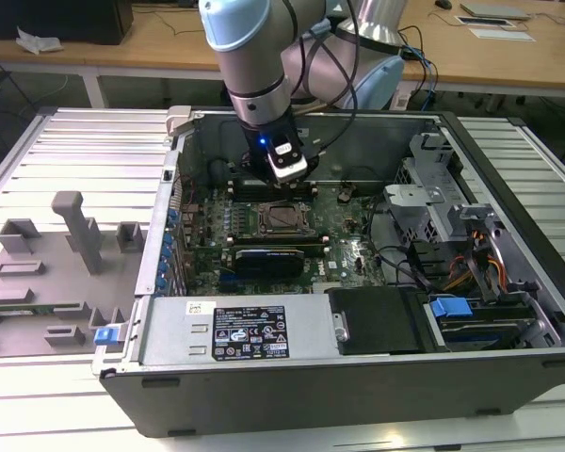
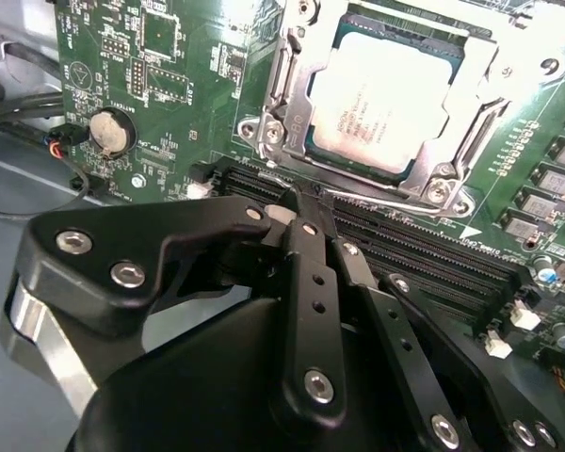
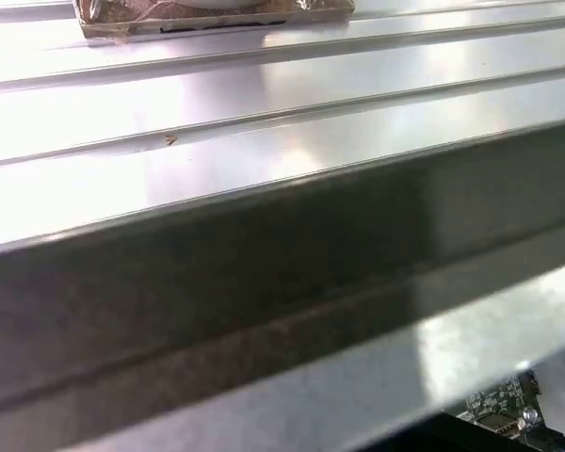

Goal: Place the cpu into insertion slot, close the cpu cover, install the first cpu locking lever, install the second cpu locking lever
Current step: 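Install the first cpu locking lever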

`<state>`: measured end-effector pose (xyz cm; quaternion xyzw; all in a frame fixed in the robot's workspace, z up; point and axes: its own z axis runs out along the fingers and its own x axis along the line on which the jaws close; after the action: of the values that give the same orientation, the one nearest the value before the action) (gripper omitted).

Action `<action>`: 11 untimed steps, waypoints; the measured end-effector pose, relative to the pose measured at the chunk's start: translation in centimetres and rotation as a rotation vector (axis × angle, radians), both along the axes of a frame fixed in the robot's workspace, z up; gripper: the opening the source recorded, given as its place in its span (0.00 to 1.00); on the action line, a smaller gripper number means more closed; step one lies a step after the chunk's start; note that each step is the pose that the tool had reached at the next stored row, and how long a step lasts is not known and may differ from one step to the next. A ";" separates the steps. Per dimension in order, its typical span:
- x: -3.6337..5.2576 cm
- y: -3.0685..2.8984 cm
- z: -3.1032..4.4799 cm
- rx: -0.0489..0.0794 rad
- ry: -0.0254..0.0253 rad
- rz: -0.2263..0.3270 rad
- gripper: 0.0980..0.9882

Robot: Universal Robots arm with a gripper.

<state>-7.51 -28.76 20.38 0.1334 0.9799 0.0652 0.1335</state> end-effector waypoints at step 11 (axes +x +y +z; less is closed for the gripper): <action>0.00 0.14 -0.80 -0.002 0.0000 -0.053 0.01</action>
<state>-7.51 -28.61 19.59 0.1591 0.9761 0.0608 0.1352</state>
